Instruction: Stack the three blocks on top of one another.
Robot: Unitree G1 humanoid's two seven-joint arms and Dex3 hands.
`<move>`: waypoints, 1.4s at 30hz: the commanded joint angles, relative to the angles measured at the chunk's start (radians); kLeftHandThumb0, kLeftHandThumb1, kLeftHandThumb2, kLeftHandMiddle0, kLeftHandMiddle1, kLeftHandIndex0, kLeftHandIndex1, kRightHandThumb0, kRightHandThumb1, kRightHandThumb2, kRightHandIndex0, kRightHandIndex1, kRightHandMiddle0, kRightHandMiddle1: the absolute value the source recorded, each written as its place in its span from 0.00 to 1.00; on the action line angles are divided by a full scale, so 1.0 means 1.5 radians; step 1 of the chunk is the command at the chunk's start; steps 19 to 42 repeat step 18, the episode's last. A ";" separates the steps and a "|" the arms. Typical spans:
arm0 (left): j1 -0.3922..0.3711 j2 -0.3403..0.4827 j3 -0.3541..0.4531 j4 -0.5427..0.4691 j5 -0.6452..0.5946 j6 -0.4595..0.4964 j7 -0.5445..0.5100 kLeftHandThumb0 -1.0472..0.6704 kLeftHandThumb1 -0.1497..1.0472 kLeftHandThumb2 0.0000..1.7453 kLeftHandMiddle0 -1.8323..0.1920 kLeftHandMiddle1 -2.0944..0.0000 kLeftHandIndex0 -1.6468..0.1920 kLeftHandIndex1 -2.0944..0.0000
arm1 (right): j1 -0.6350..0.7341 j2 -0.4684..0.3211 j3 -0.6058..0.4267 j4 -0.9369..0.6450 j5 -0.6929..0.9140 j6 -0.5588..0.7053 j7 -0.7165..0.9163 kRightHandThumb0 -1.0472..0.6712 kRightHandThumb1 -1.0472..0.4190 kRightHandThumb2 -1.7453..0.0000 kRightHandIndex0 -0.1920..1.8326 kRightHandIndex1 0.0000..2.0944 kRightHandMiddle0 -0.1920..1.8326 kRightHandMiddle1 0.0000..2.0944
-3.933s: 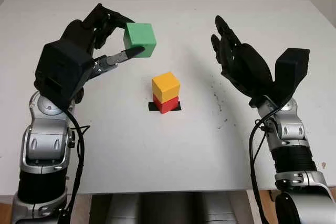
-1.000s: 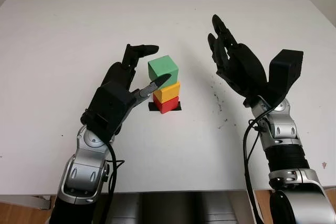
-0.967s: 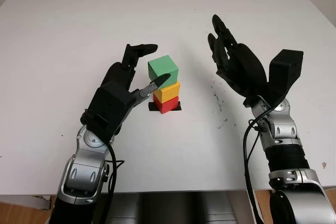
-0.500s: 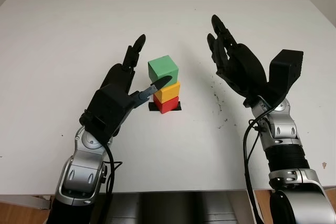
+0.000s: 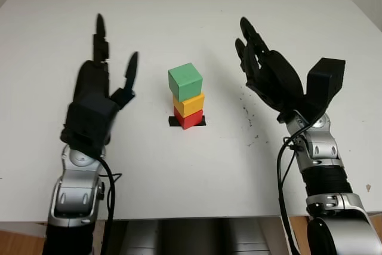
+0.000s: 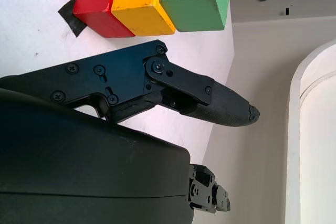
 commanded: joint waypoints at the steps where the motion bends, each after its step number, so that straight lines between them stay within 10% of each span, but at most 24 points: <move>1: -0.031 0.017 0.030 0.044 -0.023 -0.028 0.000 0.16 1.00 0.33 0.99 0.99 0.98 0.98 | -0.003 0.004 -0.006 -0.010 0.000 -0.001 -0.013 0.22 0.00 0.55 0.00 0.00 0.00 0.00; 15: -0.083 0.049 0.086 0.230 -0.153 -0.119 -0.059 0.19 1.00 0.32 1.00 0.98 0.99 0.98 | -0.031 0.047 -0.010 0.004 -0.004 0.033 -0.119 0.18 0.00 0.58 0.00 0.00 0.00 0.00; 42: -0.079 0.044 0.085 0.241 -0.170 -0.138 -0.064 0.19 1.00 0.31 1.00 0.98 0.98 0.98 | -0.031 0.053 -0.006 -0.001 -0.011 0.049 -0.146 0.18 0.00 0.58 0.00 0.00 0.00 0.00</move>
